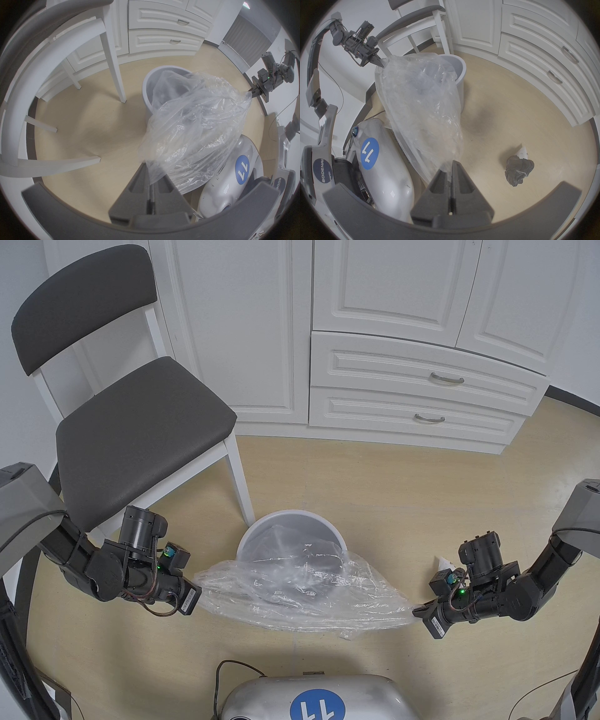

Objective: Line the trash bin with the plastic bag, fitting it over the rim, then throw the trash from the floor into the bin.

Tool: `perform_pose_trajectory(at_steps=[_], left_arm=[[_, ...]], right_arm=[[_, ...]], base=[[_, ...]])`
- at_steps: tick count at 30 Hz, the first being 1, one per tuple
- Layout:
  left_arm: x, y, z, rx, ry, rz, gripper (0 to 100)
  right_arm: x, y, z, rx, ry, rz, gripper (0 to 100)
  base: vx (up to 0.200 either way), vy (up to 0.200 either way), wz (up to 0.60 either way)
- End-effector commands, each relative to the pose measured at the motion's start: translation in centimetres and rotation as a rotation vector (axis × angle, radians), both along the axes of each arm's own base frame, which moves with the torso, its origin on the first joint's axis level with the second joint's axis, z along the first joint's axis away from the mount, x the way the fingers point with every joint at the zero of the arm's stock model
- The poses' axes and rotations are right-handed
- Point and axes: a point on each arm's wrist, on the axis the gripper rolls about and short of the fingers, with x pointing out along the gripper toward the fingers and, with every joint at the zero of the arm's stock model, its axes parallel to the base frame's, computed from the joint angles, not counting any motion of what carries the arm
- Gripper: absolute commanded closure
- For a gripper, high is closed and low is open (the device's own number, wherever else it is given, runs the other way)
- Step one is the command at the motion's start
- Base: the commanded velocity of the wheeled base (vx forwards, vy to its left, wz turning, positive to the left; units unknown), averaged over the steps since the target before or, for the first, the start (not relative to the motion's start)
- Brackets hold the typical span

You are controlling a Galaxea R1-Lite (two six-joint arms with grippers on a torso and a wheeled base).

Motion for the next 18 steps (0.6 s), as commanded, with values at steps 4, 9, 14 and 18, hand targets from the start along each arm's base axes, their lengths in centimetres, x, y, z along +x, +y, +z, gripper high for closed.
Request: perform_pose_trajectory(at_steps=[4,9,14,18], left_arm=[[1.6,-1.4,-3.6,0.019,0.063,-0.014,100],[2.6,-2.1,-5.0,0.013,0.005,0.017,100],[2.5,-2.9,-5.1,0.063,-0.085,0.082,100],[2.8,-3.2,-4.9,0.091,-0.128,0.113,100]], right_arm=[[1.1,1.6,-2.3,-0.004,0.038,0.008,100],[1.9,3.1,-3.9,0.023,-0.008,-0.053,100],[2.3,3.7,-4.8,0.092,-0.123,-0.094,100],[2.0,3.5,-4.6,0.108,-0.160,-0.093,100]], base=[[0.000,0.000,0.00],[0.000,0.000,0.00],[0.000,0.000,0.00],[0.000,0.000,0.00]])
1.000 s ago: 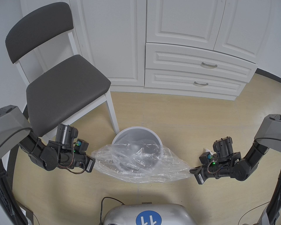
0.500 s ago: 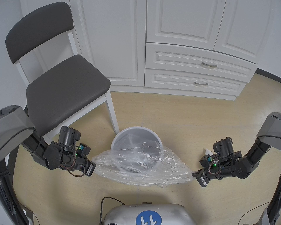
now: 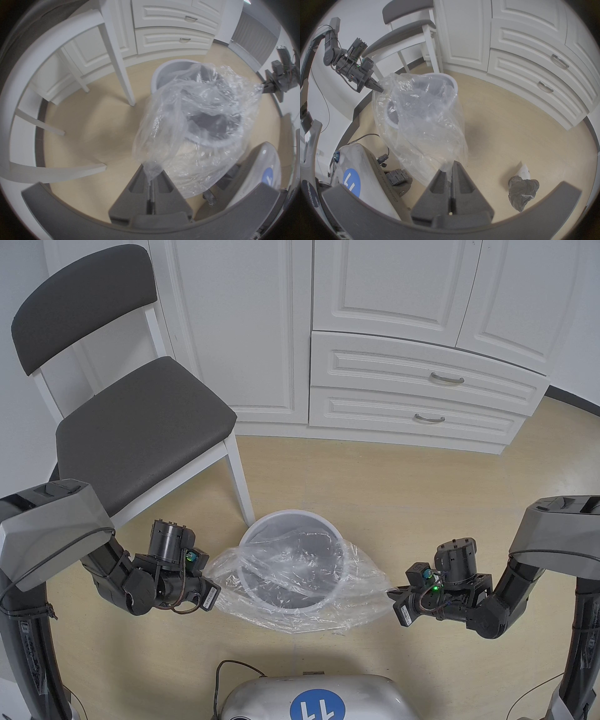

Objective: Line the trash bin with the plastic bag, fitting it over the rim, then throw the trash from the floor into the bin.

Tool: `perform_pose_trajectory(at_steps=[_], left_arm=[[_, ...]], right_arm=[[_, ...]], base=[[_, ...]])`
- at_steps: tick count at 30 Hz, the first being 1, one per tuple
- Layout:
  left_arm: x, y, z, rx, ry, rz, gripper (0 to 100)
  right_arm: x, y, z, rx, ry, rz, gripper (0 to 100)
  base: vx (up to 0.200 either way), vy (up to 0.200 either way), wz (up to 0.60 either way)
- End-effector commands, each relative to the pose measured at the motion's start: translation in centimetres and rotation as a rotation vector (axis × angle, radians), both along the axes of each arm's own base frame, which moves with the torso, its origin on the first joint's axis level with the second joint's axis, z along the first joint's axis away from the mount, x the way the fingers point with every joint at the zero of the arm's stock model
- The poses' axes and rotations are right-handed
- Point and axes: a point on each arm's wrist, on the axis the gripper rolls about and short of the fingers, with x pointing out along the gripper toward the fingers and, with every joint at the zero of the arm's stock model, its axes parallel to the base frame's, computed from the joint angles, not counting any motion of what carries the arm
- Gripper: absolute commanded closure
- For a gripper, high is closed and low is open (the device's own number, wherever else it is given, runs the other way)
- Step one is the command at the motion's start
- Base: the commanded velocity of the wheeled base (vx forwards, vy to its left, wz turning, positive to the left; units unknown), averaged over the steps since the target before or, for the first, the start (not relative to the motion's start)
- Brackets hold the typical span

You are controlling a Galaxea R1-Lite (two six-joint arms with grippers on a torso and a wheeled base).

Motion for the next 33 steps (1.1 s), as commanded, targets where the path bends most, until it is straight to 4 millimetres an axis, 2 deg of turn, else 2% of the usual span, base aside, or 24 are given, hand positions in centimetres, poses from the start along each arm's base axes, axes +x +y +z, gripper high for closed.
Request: perform_pose_trajectory(at_steps=[1,9,28,29,33], left_arm=[[0.0,-0.8,-1.0,0.039,-0.028,0.031,100],[-0.6,-0.6,-0.7,0.043,-0.031,0.028,100],[0.0,0.4,-0.1,0.024,-0.082,0.060,100],[0.0,0.4,-0.1,0.024,-0.082,0.060,100],[0.0,0.5,0.1,0.020,-0.087,0.060,100]], right_arm=[[-0.8,0.0,-2.1,-0.013,0.041,-0.007,100],[-1.0,-0.2,-2.3,-0.031,0.049,-0.001,100],[-0.7,-0.8,-2.0,-0.041,0.026,0.000,100],[-0.6,-0.7,-1.9,-0.040,0.021,-0.003,0],[-0.8,-1.4,-0.5,-0.020,-0.002,-0.004,0]], base=[[0.000,0.000,0.00],[0.000,0.000,0.00],[0.000,0.000,0.00],[0.000,0.000,0.00],[0.000,0.000,0.00]])
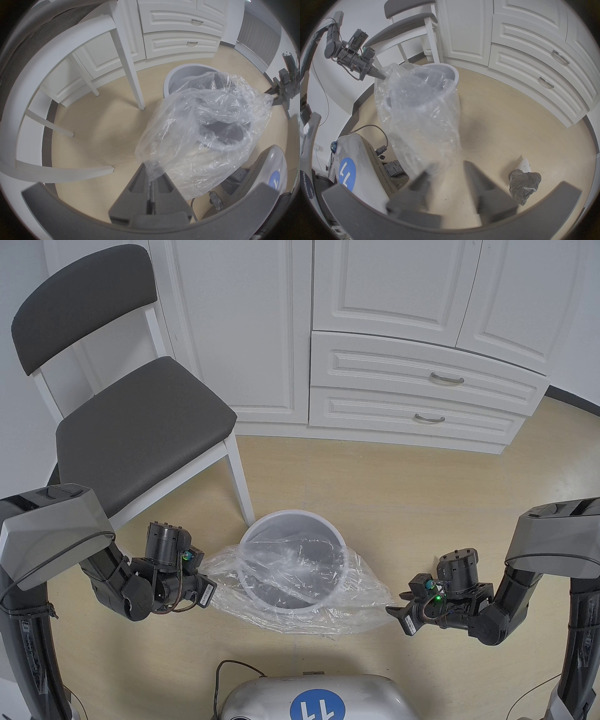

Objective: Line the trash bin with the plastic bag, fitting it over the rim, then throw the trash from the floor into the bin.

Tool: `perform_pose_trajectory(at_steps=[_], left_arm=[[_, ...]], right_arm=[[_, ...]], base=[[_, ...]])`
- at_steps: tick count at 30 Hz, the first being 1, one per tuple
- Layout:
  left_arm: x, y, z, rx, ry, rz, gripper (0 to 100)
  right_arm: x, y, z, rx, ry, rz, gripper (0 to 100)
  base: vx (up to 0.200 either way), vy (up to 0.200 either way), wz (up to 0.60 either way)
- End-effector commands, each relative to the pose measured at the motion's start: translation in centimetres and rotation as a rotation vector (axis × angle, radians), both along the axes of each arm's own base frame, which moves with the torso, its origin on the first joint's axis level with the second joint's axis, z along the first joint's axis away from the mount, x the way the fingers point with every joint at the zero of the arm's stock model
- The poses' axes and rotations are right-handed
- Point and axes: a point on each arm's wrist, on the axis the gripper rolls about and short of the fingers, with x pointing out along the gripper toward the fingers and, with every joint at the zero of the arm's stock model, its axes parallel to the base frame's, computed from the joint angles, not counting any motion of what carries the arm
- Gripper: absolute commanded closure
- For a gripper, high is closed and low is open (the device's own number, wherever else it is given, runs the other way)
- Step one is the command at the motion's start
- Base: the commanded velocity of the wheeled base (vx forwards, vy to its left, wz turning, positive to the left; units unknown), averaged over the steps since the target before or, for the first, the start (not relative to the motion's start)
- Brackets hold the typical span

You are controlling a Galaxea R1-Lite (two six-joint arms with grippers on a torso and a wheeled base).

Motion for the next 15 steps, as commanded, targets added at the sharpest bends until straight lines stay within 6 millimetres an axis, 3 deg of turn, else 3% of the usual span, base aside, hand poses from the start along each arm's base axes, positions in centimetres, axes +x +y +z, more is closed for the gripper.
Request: perform_pose_trajectory(at_steps=[1,3,8,15], left_arm=[[0.0,0.1,0.3,-0.004,-0.008,0.001,100],[0.0,0.1,0.5,-0.007,-0.012,-0.002,100],[0.0,0.2,0.5,-0.016,-0.011,-0.004,100],[0.2,0.6,0.4,-0.012,-0.009,0.006,100]], right_arm=[[-0.2,-0.9,1.8,0.031,-0.026,0.002,0],[-0.4,-1.5,2.3,0.059,-0.026,0.025,0],[-0.3,-5.4,4.6,0.201,-0.048,0.127,0],[0.1,-9.1,4.7,0.412,-0.015,0.318,0]], base=[[0.000,0.000,0.00],[0.000,0.000,0.00],[0.000,0.000,0.00],[0.000,0.000,0.00]])
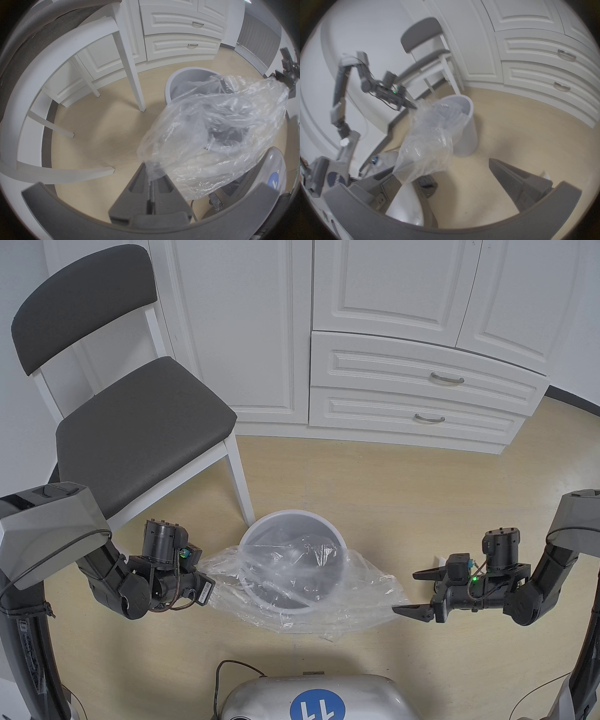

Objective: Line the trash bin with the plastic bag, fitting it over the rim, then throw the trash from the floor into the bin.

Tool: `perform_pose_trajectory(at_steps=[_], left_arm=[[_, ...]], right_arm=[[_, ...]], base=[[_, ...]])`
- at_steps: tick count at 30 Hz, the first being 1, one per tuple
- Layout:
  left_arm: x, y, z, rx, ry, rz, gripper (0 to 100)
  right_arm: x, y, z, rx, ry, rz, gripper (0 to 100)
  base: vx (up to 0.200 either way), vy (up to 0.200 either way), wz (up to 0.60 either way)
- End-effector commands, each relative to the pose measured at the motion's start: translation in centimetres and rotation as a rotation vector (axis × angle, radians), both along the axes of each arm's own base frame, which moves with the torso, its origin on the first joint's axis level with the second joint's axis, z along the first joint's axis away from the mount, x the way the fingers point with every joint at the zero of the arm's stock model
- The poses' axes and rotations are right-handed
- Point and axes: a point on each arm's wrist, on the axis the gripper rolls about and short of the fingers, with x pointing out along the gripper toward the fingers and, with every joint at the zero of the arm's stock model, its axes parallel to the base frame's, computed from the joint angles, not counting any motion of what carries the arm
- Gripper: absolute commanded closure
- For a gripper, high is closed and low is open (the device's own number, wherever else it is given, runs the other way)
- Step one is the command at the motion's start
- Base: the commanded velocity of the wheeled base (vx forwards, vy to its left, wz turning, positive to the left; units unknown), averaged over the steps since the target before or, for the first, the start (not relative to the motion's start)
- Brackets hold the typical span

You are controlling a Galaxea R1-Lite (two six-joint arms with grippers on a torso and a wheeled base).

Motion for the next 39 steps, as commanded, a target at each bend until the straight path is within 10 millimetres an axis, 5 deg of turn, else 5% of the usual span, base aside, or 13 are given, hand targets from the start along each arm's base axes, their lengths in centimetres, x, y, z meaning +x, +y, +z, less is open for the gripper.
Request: perform_pose_trajectory(at_steps=[1,17,19,28,31,33,36,37,39], left_arm=[[0.1,0.3,-0.1,0.002,0.001,0.008,100],[0.5,0.8,-0.3,0.003,0.001,0.020,100],[0.5,0.7,0.1,-0.008,-0.009,0.022,100],[0.1,0.2,3.4,-0.186,-0.054,-0.015,100],[-0.1,0.0,3.8,-0.207,-0.058,-0.021,100],[0.0,-0.2,3.9,-0.217,-0.061,-0.020,100],[-0.1,-0.3,3.9,-0.221,-0.060,-0.021,100],[-0.1,-0.5,4.2,-0.239,-0.063,-0.017,100],[-0.1,-0.5,4.3,-0.243,-0.067,-0.015,100]], right_arm=[[0.3,-4.3,1.0,0.130,-0.015,0.057,0],[0.9,-4.6,1.3,0.170,-0.035,0.097,0],[0.9,-3.4,1.9,0.155,-0.060,0.093,0],[-0.9,9.3,3.4,0.199,-0.156,-0.259,0],[-1.7,12.1,3.2,0.185,-0.187,-0.292,0],[-2.4,15.1,1.7,0.159,-0.202,-0.326,0],[-2.4,15.9,1.1,0.154,-0.210,-0.342,0],[-2.1,17.9,-1.0,0.169,-0.252,-0.378,0],[-2.0,18.4,-1.8,0.166,-0.274,-0.374,0]], base=[[0.000,0.000,0.00],[0.000,0.000,0.00],[0.000,0.000,0.00],[0.000,0.000,0.00],[0.000,0.000,0.00],[0.000,0.000,0.00],[0.000,0.000,0.00],[0.000,0.000,0.00],[0.000,0.000,0.00]])
